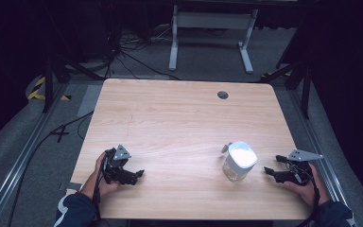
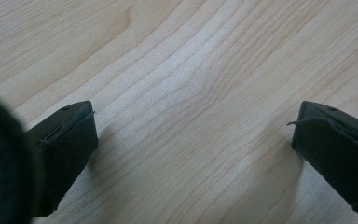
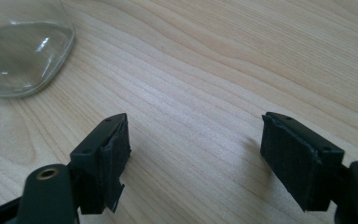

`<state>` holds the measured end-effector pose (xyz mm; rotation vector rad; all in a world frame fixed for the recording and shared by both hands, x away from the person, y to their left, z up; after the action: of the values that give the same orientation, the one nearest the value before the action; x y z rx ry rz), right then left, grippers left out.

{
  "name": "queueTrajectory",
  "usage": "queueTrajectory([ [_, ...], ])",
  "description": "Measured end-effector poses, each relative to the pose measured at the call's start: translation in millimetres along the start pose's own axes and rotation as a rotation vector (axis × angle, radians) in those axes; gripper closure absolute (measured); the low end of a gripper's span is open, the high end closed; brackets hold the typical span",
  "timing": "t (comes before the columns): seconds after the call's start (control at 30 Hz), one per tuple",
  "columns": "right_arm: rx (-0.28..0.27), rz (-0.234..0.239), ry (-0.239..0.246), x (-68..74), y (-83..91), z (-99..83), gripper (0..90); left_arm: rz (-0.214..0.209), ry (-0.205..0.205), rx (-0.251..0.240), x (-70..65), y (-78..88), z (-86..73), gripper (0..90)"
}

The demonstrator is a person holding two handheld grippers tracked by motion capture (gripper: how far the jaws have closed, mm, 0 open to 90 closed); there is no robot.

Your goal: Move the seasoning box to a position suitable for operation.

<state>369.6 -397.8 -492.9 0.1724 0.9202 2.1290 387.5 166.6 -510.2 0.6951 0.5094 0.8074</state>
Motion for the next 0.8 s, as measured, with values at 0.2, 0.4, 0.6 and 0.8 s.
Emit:
queueTrajectory([
  [0.2, 0.001, 0.0, -0.001, 0.1, 0.1, -0.1, 23.5, -0.011, -0.005, 0.003, 0.0, 0.5, -0.7, 0.4],
  [0.4, 0.001, -0.003, 0.002, 0.1, -0.7, 0.4, 22.9, -0.004, 0.002, 0.002, -0.6, 0.5, -0.9, 0.4],
  [0.6, 0.001, -0.004, 0.001, 0.2, -0.5, 0.3, 22.9, -0.002, -0.009, -0.002, -0.3, 0.1, 0.1, 0.7],
  [0.8, 0.002, -0.003, 0.002, 0.1, -0.5, 0.4, 22.9, -0.011, -0.012, -0.007, -2.2, 1.6, 1.5, 9.9],
])
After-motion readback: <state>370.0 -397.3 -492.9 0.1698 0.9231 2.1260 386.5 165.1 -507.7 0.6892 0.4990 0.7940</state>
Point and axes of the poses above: each handheld gripper's, and its own axes: y roughly backward along the jaws, z roughly out of its top, x roughly to its left, the point moved 4 cm from there along -y, roughly forward along the jaws, and after that the axes turned 11 degrees about y, right-handed, at the moved point
